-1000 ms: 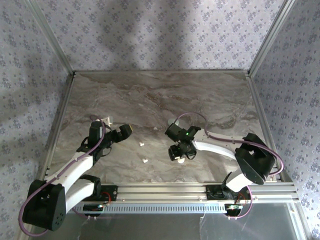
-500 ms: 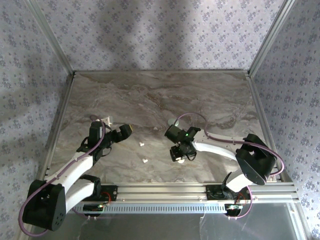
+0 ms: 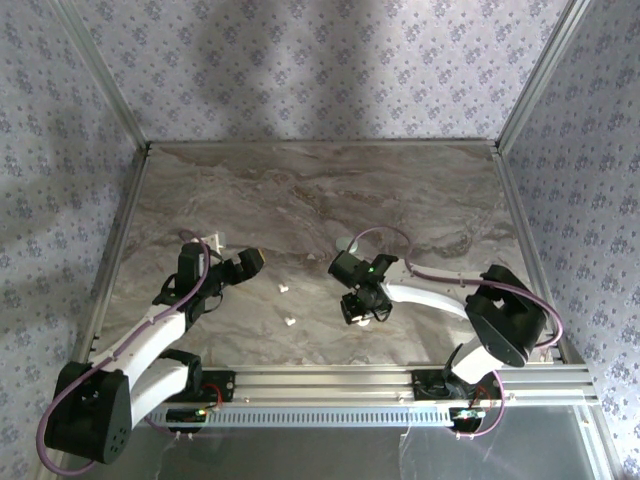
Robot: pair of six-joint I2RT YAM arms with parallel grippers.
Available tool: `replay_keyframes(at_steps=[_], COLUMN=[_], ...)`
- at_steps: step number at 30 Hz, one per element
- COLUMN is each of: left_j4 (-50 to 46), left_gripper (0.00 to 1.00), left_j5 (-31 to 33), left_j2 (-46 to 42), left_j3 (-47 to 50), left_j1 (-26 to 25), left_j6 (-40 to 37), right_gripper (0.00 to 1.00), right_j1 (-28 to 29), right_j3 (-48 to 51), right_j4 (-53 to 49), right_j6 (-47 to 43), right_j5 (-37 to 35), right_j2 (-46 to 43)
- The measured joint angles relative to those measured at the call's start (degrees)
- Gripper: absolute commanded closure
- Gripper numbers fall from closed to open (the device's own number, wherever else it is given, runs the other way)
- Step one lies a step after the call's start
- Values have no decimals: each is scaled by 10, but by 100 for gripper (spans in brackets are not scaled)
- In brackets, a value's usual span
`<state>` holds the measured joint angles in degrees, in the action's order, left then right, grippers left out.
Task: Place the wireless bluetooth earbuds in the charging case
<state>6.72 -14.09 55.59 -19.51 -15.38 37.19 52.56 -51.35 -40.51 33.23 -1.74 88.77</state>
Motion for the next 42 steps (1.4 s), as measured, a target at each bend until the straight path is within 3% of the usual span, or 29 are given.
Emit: replay_keyframes(at_steps=[5, 18, 27, 30, 37, 42], left_j4=[0, 4, 48, 76, 133, 176], left_gripper=[0, 0, 0, 5, 30, 35], left_j5=[0, -2, -25, -47, -115, -163], left_j2=[0, 0, 35, 59, 160, 218], left_j3=[2, 2, 2, 2, -27, -49], left_j1=[0, -1, -69, -81, -122, -137], left_j6=[0, 0, 0, 2, 16, 31], right_gripper=[52, 53, 53, 53, 53, 53], right_j1=[0, -2, -59, -85, -137, -151], right_j3=[0, 0, 0, 0, 0, 0], right_j4=[0, 2, 46, 75, 144, 186], right_j6=[0, 0, 2, 2, 9, 31], right_j5=[0, 0, 22, 44, 112, 162], right_j2=[3, -2, -20, -20, -20, -20])
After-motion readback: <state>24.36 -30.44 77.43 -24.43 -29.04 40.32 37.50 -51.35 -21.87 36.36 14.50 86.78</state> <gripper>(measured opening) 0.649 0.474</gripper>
